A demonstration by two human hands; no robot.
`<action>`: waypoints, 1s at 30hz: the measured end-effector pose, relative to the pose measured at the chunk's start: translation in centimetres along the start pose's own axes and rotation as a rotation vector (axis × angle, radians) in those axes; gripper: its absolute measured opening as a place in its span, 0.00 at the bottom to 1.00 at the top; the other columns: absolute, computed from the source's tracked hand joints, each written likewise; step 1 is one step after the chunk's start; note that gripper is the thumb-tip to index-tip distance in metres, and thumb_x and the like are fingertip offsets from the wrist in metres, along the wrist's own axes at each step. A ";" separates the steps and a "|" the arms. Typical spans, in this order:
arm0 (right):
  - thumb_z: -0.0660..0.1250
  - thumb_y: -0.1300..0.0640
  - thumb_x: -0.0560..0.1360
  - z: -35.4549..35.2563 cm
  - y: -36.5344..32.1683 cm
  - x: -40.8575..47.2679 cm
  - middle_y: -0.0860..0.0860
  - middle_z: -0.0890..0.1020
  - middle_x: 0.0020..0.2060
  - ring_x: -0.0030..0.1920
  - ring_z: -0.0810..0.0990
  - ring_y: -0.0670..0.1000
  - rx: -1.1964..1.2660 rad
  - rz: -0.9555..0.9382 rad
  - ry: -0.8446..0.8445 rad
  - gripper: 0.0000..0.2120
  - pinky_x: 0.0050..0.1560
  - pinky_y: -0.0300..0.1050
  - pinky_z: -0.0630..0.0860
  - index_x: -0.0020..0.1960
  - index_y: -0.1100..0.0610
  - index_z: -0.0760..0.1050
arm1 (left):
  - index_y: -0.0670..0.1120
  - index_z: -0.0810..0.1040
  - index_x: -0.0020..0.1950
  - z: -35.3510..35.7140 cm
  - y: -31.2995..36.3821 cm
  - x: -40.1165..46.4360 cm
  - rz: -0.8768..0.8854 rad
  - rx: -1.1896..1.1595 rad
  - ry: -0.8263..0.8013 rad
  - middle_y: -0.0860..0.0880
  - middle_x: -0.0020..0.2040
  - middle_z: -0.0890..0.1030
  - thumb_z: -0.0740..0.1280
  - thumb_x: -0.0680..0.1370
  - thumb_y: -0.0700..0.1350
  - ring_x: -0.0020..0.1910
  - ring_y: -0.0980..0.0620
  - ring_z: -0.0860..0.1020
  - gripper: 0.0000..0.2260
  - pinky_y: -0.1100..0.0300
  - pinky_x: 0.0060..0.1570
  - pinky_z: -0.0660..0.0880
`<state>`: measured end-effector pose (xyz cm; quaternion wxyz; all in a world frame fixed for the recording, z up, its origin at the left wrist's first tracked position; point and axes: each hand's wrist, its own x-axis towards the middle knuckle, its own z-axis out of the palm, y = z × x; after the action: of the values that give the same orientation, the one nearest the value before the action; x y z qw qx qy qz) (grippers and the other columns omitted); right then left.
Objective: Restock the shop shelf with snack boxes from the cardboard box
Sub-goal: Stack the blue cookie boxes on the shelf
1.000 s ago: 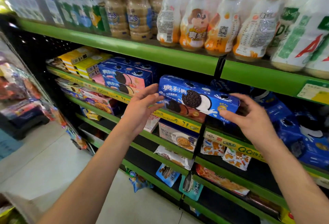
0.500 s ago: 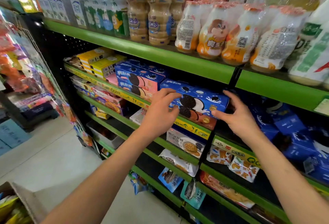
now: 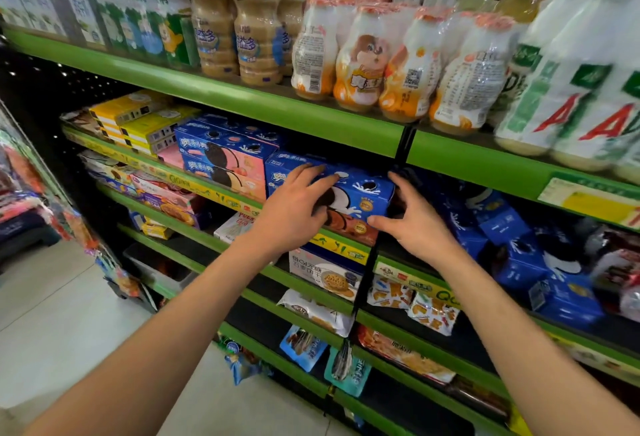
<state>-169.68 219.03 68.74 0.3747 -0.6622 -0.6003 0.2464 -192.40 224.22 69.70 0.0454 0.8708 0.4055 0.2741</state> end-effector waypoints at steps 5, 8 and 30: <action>0.72 0.49 0.74 -1.7 0.2 -2.6 0.40 0.72 0.62 0.52 0.80 0.48 -0.157 -0.018 0.059 0.35 0.54 0.46 0.75 0.77 0.43 0.61 | 0.47 0.70 0.74 -0.2 0.1 -0.3 0.000 -0.002 0.007 0.44 0.72 0.70 0.66 0.77 0.41 0.74 0.43 0.62 0.24 0.44 0.69 0.68; 0.69 0.54 0.76 -3.6 1.6 -4.3 0.51 0.79 0.62 0.61 0.76 0.55 -0.430 -0.134 0.236 0.20 0.62 0.47 0.70 0.67 0.55 0.76 | 0.41 0.77 0.66 -0.2 1.5 -0.7 0.094 -0.012 0.153 0.42 0.64 0.76 0.67 0.76 0.37 0.66 0.42 0.68 0.18 0.45 0.62 0.72; 0.74 0.54 0.69 -12.0 6.2 -10.5 0.35 0.80 0.52 0.50 0.80 0.41 -0.085 0.067 0.554 0.22 0.50 0.40 0.77 0.57 0.35 0.74 | 0.54 0.73 0.66 6.6 12.4 0.5 -0.164 -0.792 -0.319 0.57 0.56 0.77 0.66 0.80 0.46 0.51 0.59 0.78 0.15 0.61 0.48 0.78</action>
<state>-158.26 206.36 69.67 0.4879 -0.7391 -0.4626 0.0428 -180.27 217.27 68.03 0.4598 0.7826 0.3246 0.2660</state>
